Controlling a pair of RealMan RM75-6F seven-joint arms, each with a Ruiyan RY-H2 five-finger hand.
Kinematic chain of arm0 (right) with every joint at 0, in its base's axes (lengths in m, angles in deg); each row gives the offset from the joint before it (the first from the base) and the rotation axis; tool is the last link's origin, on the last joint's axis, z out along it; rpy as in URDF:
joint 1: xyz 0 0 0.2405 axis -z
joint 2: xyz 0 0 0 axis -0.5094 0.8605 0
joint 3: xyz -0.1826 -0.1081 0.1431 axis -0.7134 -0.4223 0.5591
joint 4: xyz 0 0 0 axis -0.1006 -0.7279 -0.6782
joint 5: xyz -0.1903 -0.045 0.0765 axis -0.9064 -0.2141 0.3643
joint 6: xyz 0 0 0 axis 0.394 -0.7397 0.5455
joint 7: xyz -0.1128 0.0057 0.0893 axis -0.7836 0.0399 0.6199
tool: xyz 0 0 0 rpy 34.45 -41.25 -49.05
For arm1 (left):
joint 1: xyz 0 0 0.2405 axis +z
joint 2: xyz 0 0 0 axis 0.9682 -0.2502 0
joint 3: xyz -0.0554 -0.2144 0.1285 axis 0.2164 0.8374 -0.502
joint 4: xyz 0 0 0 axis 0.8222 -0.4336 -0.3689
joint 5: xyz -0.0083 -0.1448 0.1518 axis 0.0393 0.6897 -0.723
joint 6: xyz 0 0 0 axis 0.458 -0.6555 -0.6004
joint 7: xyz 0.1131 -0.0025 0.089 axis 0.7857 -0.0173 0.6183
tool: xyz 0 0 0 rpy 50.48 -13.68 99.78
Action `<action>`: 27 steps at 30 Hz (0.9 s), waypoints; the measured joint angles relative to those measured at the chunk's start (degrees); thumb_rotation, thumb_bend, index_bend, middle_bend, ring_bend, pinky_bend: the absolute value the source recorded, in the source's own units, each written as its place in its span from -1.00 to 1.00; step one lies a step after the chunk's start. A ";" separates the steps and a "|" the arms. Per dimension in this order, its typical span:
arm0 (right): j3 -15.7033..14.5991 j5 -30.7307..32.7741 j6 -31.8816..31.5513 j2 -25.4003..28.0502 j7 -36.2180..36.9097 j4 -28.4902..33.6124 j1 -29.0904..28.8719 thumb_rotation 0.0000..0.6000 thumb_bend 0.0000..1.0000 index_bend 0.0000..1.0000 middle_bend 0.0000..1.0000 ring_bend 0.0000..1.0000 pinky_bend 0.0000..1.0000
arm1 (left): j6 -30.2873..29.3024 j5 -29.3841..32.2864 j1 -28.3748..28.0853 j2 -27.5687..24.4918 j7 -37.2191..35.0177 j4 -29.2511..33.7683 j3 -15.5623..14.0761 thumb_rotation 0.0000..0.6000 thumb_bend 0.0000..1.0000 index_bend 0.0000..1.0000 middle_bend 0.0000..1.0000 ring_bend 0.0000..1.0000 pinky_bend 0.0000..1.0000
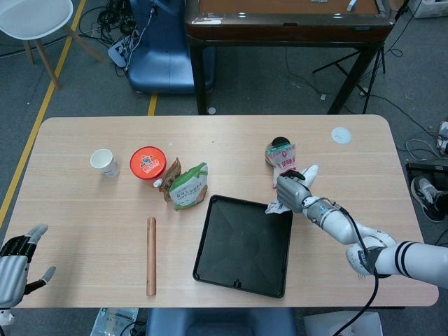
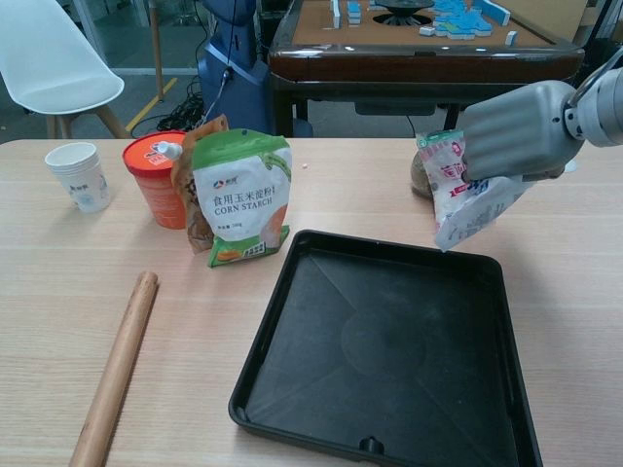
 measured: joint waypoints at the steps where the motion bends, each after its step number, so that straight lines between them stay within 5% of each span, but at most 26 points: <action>1: -0.86 1.74 -0.89 -0.21 -1.05 0.52 -0.64 1.00 1.00 0.88 0.74 0.53 0.61 | 0.01 -0.05 0.00 0.09 -0.01 -0.02 -0.03 1.00 -0.59 -0.76 -0.69 -0.62 -0.70; 9: -9.47 12.98 -6.66 -3.41 -5.97 3.65 -5.64 1.00 1.00 0.89 0.75 0.54 0.61 | 0.49 0.11 0.02 0.04 -0.31 -0.29 -0.21 1.00 -0.59 -0.76 -0.69 -0.62 -0.70; 27: -14.60 10.15 -10.75 -4.36 1.81 4.14 -7.06 1.00 1.00 0.90 0.77 0.58 0.61 | 0.75 0.25 -0.37 -0.09 1.12 1.11 0.33 1.00 -0.59 -0.76 -0.69 -0.62 -0.70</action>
